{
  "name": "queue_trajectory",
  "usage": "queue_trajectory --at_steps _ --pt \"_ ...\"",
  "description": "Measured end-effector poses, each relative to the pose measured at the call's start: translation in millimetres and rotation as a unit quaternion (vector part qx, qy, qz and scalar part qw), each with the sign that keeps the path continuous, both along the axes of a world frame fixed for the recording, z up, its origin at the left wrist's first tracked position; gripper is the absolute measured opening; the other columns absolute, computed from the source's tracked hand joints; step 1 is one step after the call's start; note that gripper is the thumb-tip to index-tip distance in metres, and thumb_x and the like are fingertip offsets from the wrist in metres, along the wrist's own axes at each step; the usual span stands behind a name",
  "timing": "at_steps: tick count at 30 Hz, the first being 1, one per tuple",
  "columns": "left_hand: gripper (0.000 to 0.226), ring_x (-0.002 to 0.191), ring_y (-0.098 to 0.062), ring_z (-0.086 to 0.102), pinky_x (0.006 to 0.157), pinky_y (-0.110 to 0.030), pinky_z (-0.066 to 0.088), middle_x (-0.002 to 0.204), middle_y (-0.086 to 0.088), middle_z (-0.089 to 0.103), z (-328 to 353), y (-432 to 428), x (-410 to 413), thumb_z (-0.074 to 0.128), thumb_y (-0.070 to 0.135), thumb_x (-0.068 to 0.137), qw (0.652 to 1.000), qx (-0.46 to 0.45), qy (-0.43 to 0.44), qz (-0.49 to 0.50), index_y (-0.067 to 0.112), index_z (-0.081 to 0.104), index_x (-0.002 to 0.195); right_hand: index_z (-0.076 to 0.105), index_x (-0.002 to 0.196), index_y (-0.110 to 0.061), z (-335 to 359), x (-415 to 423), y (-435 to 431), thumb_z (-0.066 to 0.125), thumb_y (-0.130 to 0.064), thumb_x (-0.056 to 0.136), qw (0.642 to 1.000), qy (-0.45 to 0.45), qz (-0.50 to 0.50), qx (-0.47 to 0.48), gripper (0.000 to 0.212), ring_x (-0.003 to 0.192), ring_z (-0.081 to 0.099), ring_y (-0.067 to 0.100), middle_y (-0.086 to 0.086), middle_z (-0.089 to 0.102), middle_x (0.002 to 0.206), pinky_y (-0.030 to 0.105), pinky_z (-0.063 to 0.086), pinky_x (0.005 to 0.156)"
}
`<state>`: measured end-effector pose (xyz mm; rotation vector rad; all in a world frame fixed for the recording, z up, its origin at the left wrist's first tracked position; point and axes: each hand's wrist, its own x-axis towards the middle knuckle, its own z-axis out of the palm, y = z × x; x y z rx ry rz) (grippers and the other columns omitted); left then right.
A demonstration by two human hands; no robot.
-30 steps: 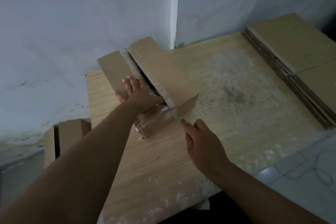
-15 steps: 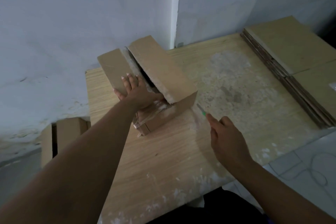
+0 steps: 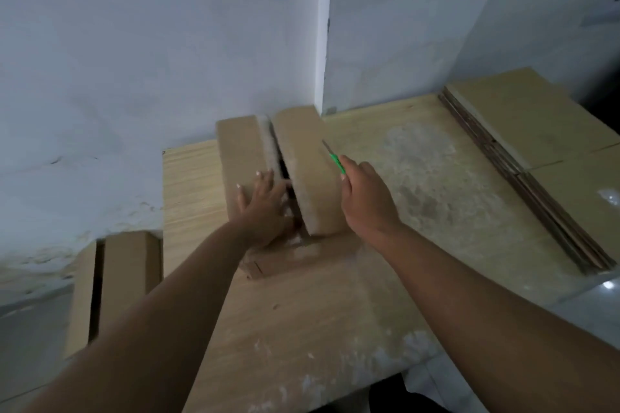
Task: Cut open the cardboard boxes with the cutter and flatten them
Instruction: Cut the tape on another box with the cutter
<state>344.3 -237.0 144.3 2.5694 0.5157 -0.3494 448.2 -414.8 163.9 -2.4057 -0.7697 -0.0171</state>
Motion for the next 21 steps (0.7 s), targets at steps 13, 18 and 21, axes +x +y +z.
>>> queue_trajectory --at_steps 13,18,21 --pt "0.087 0.153 -0.022 0.026 0.116 -0.029 0.023 0.169 -0.001 0.025 58.1 -42.1 23.2 0.063 0.062 0.089 0.985 -0.126 0.115 0.016 0.02 0.037 0.16 0.062 0.118 -0.013 -13.6 -4.1 -49.2 0.048 -0.026 0.104 0.962 0.242 -0.047 0.116 0.023 0.086 0.057 0.018 0.003 0.065 0.1 0.027 0.038 0.065" --pt "0.089 0.135 -0.03 0.03 0.113 -0.045 0.04 0.155 -0.009 0.025 41.9 -82.5 39.3 0.074 0.077 0.072 0.97 0.142 0.154 -0.121 0.005 0.07 0.124 0.058 0.086 -0.01 -2.0 49.0 -62.4 0.047 -0.029 0.104 0.973 0.217 -0.044 0.062 0.028 0.082 0.059 0.031 0.014 0.063 0.085 0.031 0.032 0.062" --pt "0.083 0.137 -0.031 0.023 0.111 -0.05 0.042 0.157 -0.01 0.023 52.1 -94.4 42.5 0.073 0.073 0.076 0.951 0.19 0.182 -0.16 0.007 0.07 0.127 0.057 0.088 -0.01 8.0 85.9 -65.8 0.048 -0.026 0.103 0.992 0.105 0.07 0.015 0.024 0.088 0.055 0.032 0.014 0.059 0.091 0.035 0.034 0.068"
